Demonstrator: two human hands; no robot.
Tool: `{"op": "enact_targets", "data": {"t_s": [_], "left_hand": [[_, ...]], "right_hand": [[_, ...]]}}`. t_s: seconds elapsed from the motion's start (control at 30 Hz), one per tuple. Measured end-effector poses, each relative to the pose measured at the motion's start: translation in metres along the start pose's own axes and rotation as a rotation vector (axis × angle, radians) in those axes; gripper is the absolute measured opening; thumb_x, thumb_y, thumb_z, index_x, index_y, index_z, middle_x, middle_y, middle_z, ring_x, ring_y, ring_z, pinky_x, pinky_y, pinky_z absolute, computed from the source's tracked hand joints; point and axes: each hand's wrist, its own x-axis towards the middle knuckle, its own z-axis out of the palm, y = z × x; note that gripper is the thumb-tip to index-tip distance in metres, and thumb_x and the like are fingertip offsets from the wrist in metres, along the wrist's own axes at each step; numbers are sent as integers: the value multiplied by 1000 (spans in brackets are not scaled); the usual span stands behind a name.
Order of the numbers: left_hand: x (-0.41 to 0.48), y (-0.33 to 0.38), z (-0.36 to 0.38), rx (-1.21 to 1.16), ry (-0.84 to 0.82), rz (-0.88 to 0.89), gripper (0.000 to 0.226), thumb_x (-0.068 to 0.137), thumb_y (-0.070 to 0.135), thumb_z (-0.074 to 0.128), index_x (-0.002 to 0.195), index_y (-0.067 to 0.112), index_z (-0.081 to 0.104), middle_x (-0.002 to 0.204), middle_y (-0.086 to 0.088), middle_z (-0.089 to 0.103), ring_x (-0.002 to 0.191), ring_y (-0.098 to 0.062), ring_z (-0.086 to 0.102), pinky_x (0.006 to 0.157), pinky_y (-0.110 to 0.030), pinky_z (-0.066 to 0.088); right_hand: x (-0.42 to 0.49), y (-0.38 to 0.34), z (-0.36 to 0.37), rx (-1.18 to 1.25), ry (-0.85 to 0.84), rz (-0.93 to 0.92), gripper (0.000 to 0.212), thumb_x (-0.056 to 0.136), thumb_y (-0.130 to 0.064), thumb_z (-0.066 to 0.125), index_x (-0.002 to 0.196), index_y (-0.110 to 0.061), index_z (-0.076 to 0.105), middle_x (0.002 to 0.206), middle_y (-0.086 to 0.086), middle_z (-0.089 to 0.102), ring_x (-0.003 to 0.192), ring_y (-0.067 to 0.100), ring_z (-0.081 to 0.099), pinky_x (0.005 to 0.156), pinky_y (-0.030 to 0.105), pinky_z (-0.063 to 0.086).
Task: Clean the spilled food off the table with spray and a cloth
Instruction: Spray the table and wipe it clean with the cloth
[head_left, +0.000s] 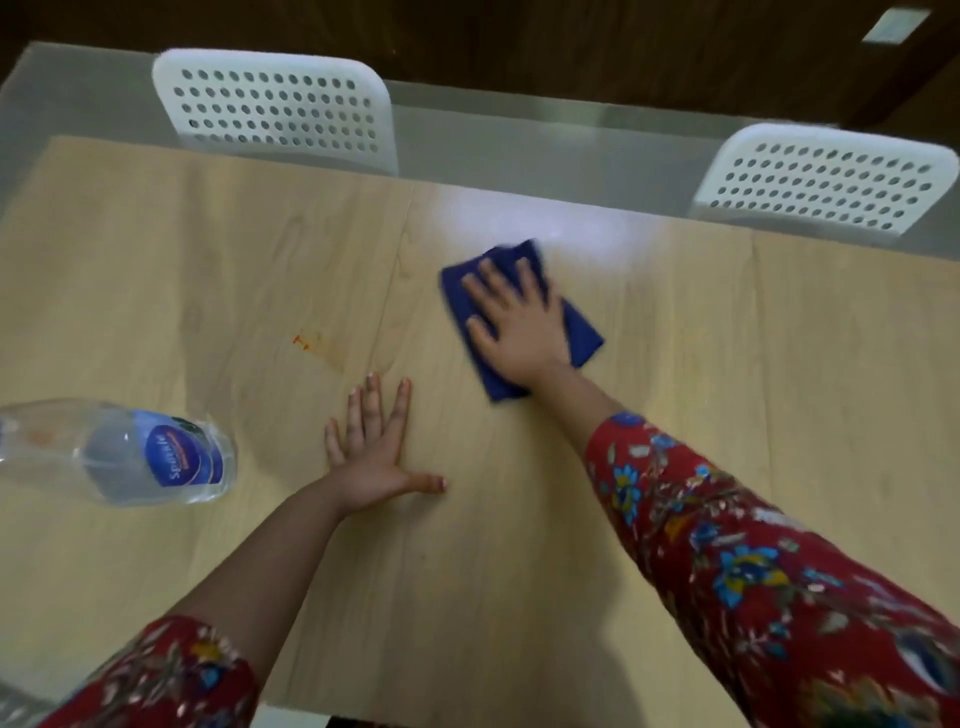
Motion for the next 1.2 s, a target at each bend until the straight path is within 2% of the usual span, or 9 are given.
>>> {"op": "enact_targets", "data": {"t_s": [0.2,0.33,0.43,0.67,0.77,0.9,1.0,1.07,1.2], "left_hand": [[-38,-27,15,-103,250,214,117,75,66,63,144,40,-27,155,14,-29,145,-11,-21,118,-45,-11],[-90,-83,53,8,237,202,111,62,85,37,140,47,-32,150,17,-38,141,-9,-28,116,-40,-12],[-112,-112,70,35,217,149,120,53,94,33,140,42,-32,150,15,-39,137,-6,-35,116,-41,-13],[-132,-128,73,73,140,195,150,41,94,54,145,28,-31,153,11,-35,141,-7,-30,118,-39,-12],[-133,-133,70,121,81,236,155,40,90,62,143,27,-36,149,12,-42,138,-6,-37,117,-38,-16],[-132,-135,70,238,62,263,157,45,78,75,139,27,-40,143,10,-51,134,-11,-44,112,-37,-21],[-133,-134,72,261,91,242,160,43,73,78,140,26,-40,143,9,-51,135,-13,-42,114,-39,-19],[-133,-133,73,260,108,229,161,43,72,80,142,24,-38,146,7,-48,137,-13,-40,115,-40,-18],[-134,-134,75,282,128,227,160,43,72,79,143,23,-36,147,5,-47,139,-14,-38,116,-41,-15]], "right_hand": [[-153,-15,20,-32,23,-140,56,96,-56,32,150,-45,20,160,-17,15,150,21,7,117,47,8],[-198,44,9,-23,52,344,60,93,-58,22,151,-43,17,160,-15,13,149,24,6,115,54,10],[-167,10,10,-6,59,469,59,97,-55,23,152,-41,11,162,-12,6,149,30,-2,116,59,3],[-204,-139,45,-44,-142,-311,58,96,-57,18,152,-42,12,161,-14,6,149,30,-7,116,59,0],[-262,-105,40,-59,-188,-658,54,99,-55,28,151,-43,17,160,-17,11,150,22,-4,119,50,-3],[-267,-2,29,-89,-31,-195,54,97,-57,25,149,-46,18,158,-15,19,149,23,11,112,57,20],[-241,-11,17,-15,15,253,60,91,-61,12,150,-47,13,160,-15,11,150,26,3,115,58,9],[-224,-59,23,-19,-15,204,64,89,-61,11,150,-44,20,161,-13,14,149,31,4,114,60,11],[-261,-144,52,-64,-147,-340,55,97,-56,22,151,-44,16,161,-14,10,150,28,-4,117,56,-2]]}}
